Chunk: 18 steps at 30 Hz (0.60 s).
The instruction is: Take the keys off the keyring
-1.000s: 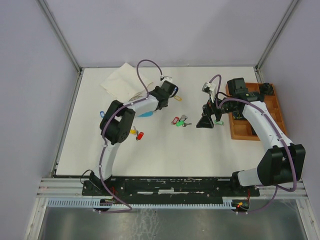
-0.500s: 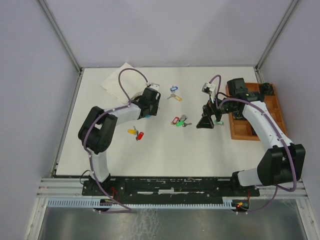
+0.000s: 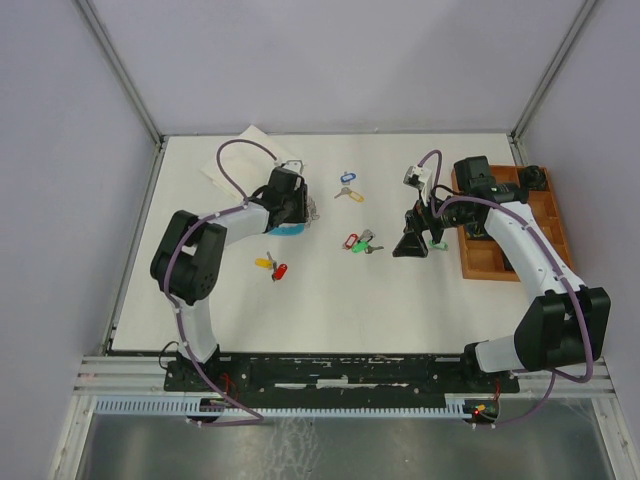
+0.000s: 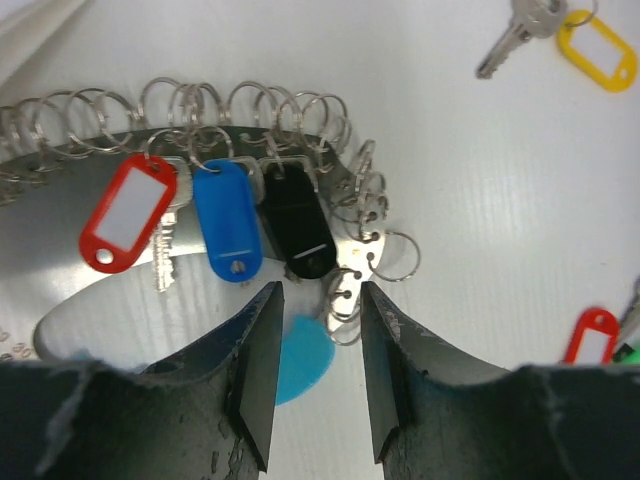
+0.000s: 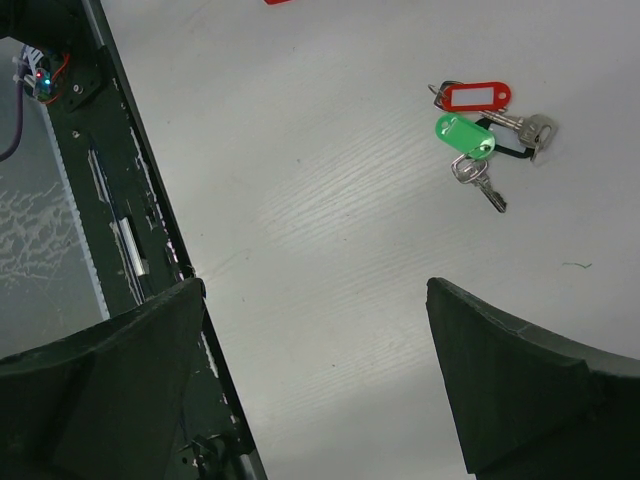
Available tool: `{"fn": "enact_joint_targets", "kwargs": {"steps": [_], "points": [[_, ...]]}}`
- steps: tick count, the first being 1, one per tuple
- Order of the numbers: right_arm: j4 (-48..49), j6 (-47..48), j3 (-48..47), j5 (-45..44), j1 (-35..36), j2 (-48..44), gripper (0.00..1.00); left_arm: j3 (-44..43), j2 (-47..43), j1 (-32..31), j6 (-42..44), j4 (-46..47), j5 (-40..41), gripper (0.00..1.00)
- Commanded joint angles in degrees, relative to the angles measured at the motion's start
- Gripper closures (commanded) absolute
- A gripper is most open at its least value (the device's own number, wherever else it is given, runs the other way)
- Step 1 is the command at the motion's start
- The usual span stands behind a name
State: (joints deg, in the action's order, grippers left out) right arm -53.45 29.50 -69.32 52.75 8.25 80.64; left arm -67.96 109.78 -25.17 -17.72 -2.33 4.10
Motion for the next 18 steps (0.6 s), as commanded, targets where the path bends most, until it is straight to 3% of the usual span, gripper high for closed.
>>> {"fn": "enact_joint_targets", "kwargs": {"steps": [1, 11, 18], "points": [[0.1, 1.2, -2.6, 1.9, 0.4, 0.2, 0.00, 0.0, -0.4, -0.2, -4.4, 4.3, -4.9, 0.57], [-0.1, 1.3, -2.6, 2.1, 0.4, 0.3, 0.00, -0.7, 1.0, -0.2, -6.0, 0.8, 0.3, 0.60], [-0.1, 1.3, -2.7, 2.0, 0.5, 0.1, 0.00, -0.9, 2.2, -0.3, -6.5, 1.2, -2.4, 0.62]]}}
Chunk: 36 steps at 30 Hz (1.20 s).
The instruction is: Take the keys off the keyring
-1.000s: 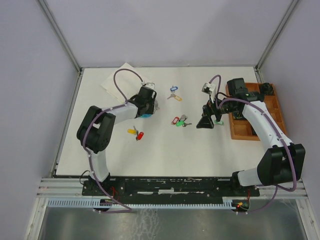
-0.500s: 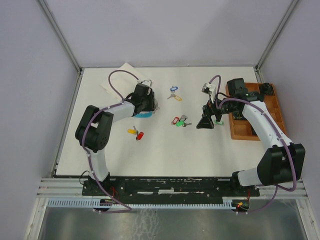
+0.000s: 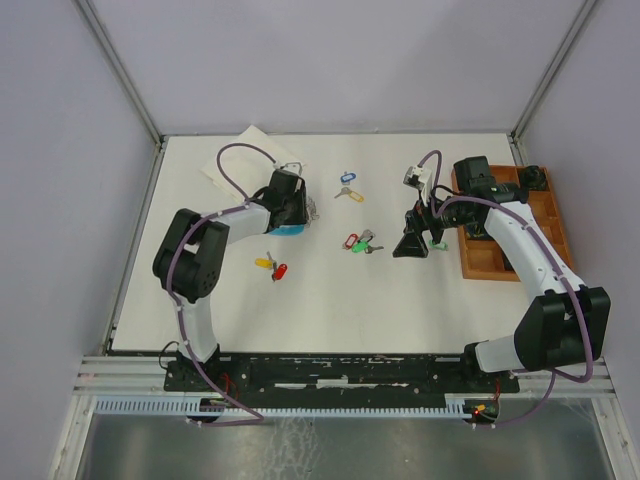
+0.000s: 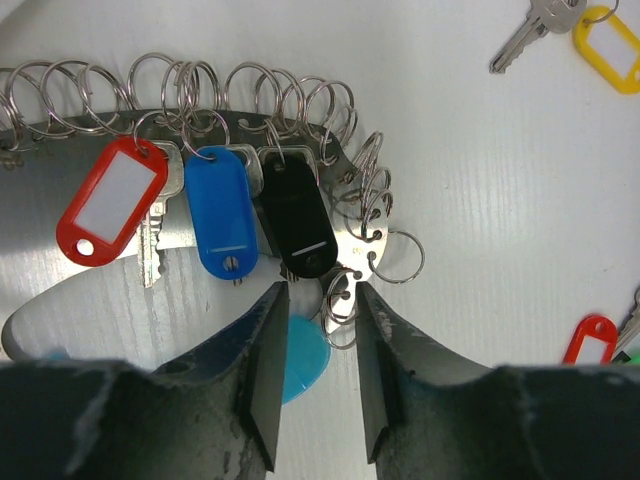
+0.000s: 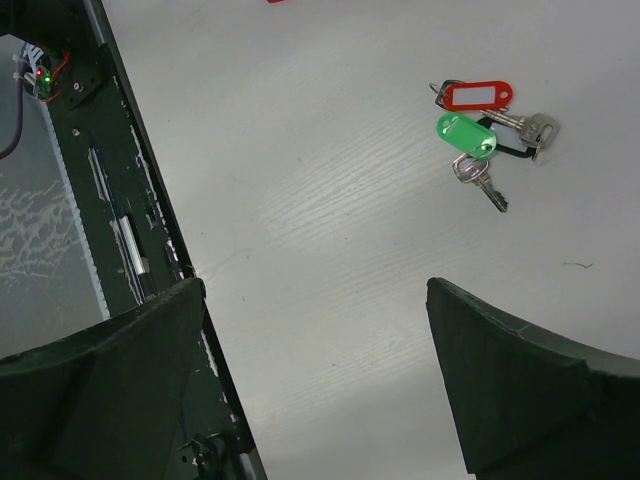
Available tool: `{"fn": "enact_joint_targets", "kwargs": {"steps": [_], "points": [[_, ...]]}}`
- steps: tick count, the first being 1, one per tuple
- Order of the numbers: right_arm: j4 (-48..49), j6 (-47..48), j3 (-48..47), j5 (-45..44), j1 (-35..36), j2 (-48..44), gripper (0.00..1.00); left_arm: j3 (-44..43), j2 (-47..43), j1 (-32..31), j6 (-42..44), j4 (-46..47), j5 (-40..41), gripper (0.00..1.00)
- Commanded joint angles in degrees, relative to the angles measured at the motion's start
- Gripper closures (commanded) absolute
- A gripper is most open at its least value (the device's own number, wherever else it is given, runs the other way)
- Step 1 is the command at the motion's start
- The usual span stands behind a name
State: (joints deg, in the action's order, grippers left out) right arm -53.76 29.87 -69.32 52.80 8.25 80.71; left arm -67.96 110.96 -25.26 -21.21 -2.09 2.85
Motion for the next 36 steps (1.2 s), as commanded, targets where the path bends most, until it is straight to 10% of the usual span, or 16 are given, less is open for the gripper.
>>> {"fn": "enact_joint_targets", "kwargs": {"steps": [1, 26, 36], "points": [[0.2, 0.9, -2.7, 1.9, 0.5, 0.0, 0.00, -1.0, 1.3, -0.2, -3.0, 0.9, -1.5, 0.64], [4.2, -2.7, -0.2, 6.0, 0.6, 0.8, 0.00, 1.1, -6.2, -0.9, -5.5, 5.3, -8.3, 0.97], [50.8, -35.0, 18.9, 2.4, 3.2, -3.1, 0.00, 10.2, -18.9, -1.6, -18.1, 23.2, -19.3, 0.97]]}}
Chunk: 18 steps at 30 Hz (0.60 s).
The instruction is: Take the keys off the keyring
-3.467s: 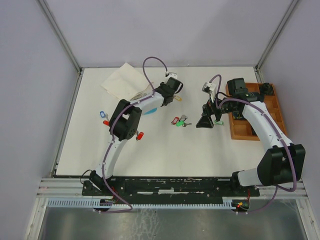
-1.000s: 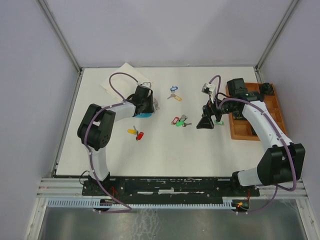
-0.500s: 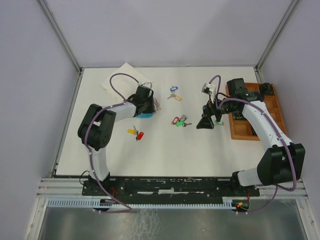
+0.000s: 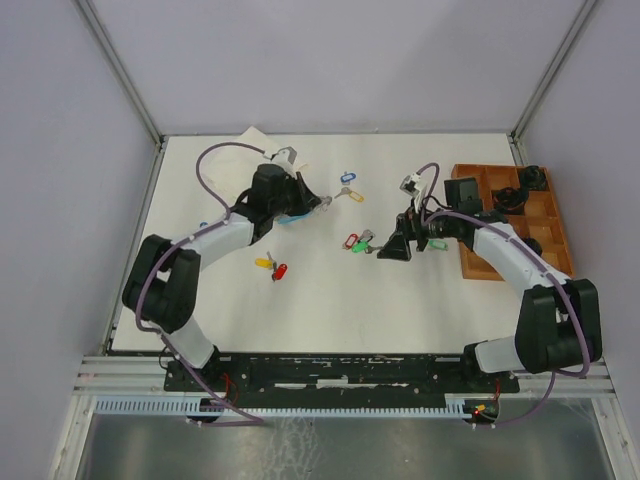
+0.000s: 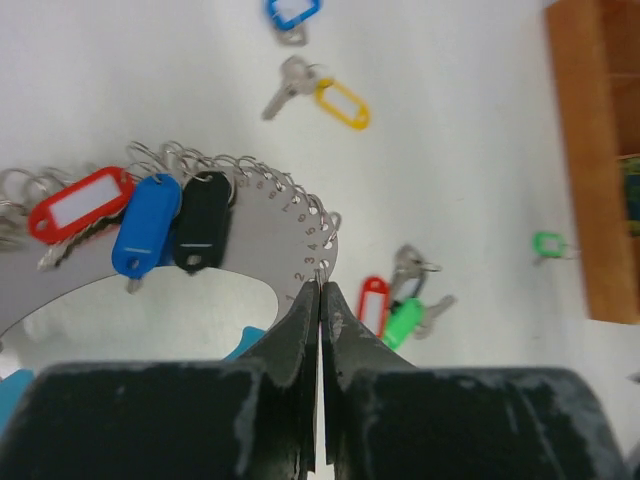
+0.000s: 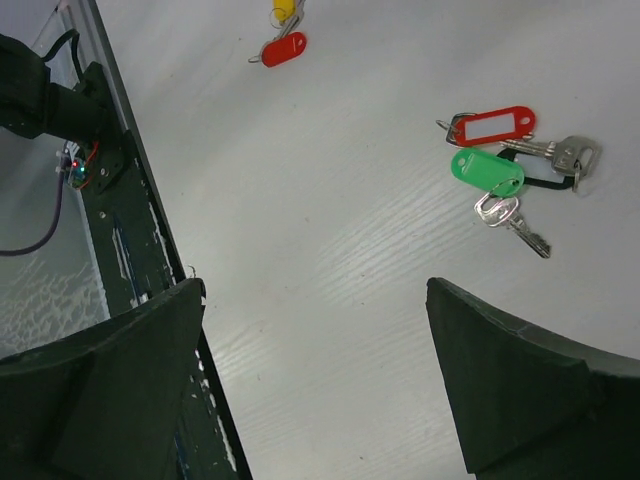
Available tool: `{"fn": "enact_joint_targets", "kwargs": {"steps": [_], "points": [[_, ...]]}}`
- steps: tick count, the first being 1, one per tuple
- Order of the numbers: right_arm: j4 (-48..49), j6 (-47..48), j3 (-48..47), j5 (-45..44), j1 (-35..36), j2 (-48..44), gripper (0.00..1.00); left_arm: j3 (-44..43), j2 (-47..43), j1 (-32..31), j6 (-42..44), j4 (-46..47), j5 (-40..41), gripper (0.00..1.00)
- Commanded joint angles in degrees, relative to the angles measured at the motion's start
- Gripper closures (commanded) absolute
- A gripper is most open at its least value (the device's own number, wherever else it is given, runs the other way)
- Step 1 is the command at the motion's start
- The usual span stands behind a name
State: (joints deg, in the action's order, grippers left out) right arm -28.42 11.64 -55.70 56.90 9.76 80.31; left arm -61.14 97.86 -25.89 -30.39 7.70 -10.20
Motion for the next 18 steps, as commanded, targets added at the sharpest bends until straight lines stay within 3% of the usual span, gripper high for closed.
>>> {"fn": "enact_joint_targets", "kwargs": {"steps": [1, 7, 11, 18], "points": [[30.0, -19.8, 7.2, -2.8, 2.4, -2.7, 0.00, 4.4, -6.6, -1.3, -10.4, 15.1, -6.5, 0.97], [55.5, -33.8, 14.8, -10.6, 7.6, -2.9, 0.00, 6.3, -10.0, -4.2, -18.9, 23.9, -5.5, 0.97], [56.3, -35.4, 15.3, -16.7, 10.1, -3.2, 0.00, 7.4, -11.1, -5.8, -23.4, 28.3, -2.2, 0.97], [57.0, -35.6, 15.6, -15.5, 10.7, -5.8, 0.00, 9.1, -11.7, -7.4, -31.1, 35.4, -0.1, 0.97]]}}
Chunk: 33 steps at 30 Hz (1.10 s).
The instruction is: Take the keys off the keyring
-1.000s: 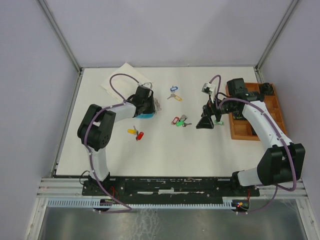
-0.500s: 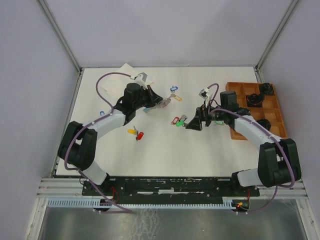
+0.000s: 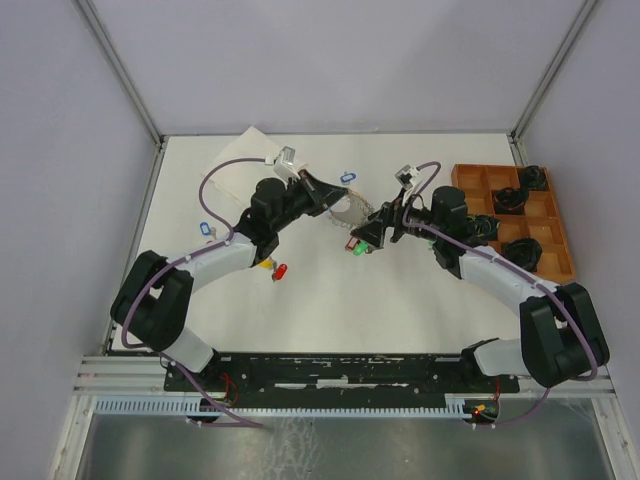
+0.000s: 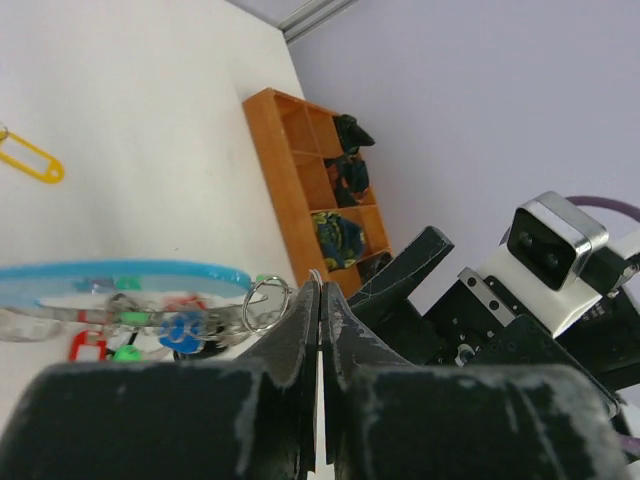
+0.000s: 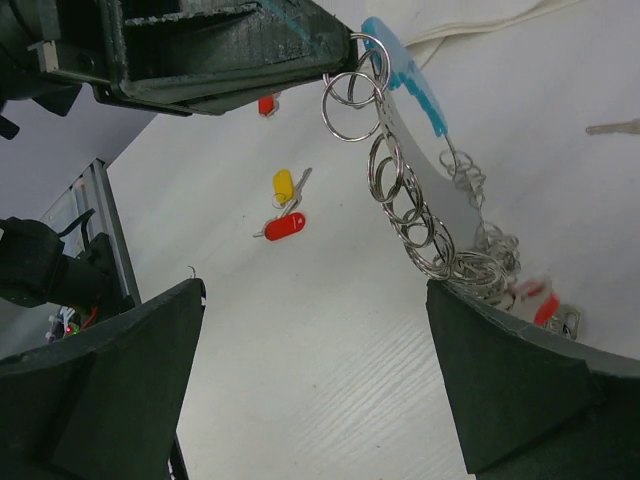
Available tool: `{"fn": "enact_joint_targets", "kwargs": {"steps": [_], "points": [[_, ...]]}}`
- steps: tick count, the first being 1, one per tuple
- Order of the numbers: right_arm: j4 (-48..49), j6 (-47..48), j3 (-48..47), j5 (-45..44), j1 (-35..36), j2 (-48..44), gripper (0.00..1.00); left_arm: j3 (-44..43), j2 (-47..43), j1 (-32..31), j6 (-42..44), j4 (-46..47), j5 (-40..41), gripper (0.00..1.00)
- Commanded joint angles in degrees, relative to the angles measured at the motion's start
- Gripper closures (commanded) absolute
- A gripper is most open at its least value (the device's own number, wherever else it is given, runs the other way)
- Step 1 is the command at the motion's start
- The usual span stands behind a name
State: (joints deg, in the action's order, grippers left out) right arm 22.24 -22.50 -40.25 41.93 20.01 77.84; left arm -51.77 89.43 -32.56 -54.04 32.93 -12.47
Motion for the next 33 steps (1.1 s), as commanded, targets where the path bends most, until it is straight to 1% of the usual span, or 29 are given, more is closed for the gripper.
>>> {"fn": "enact_joint_targets", "kwargs": {"steps": [1, 7, 10, 15, 18, 19, 26, 27, 30, 31, 33], "points": [[5.9, -0.9, 0.1, -0.1, 0.4, -3.8, 0.00, -0.4, -3.2, -1.0, -7.8, 10.3, 2.2, 0.97], [-3.6, 5.1, -3.7, 1.5, 0.4, -5.2, 0.01, -0.6, -4.7, -2.6, -7.4, 8.9, 3.8, 0.97], [-6.1, 6.4, -4.9, 3.5, 0.3, -5.3, 0.04, -0.6, -5.7, -2.8, -6.6, 7.3, 5.0, 0.97], [-9.9, 7.5, -6.8, 5.9, 0.3, -5.9, 0.13, 0.1, -7.1, -3.1, -6.6, 6.3, 6.7, 0.97], [-6.2, 4.7, -5.8, 8.1, 0.3, -6.3, 0.20, 0.6, -7.5, -3.7, -7.8, 6.4, 8.0, 0.97], [-4.9, 4.0, -5.3, 8.6, 0.2, -6.3, 0.20, 0.7, -7.5, -4.0, -8.3, 6.5, 8.5, 0.97], [-2.4, 3.3, -4.1, 7.3, 0.4, -6.5, 0.20, 0.3, -7.9, -6.8, -11.8, 5.2, 13.1, 0.97], [-1.8, 3.3, -3.8, 6.6, 0.4, -6.5, 0.19, -0.1, -8.1, -7.2, -12.5, 3.9, 14.4, 0.97], [1.6, 2.8, -2.2, 3.3, 0.4, -7.0, 0.16, -2.6, -8.4, -8.9, -14.3, -4.0, 19.4, 0.97], [3.9, 2.4, -1.1, 2.5, 0.4, -7.3, 0.15, -3.2, -8.4, -9.4, -15.0, -5.8, 20.9, 0.97], [9.8, 1.2, 1.5, 1.5, 0.5, -7.6, 0.15, -3.7, -8.5, -10.3, -16.4, -6.6, 22.7, 0.97]]}}
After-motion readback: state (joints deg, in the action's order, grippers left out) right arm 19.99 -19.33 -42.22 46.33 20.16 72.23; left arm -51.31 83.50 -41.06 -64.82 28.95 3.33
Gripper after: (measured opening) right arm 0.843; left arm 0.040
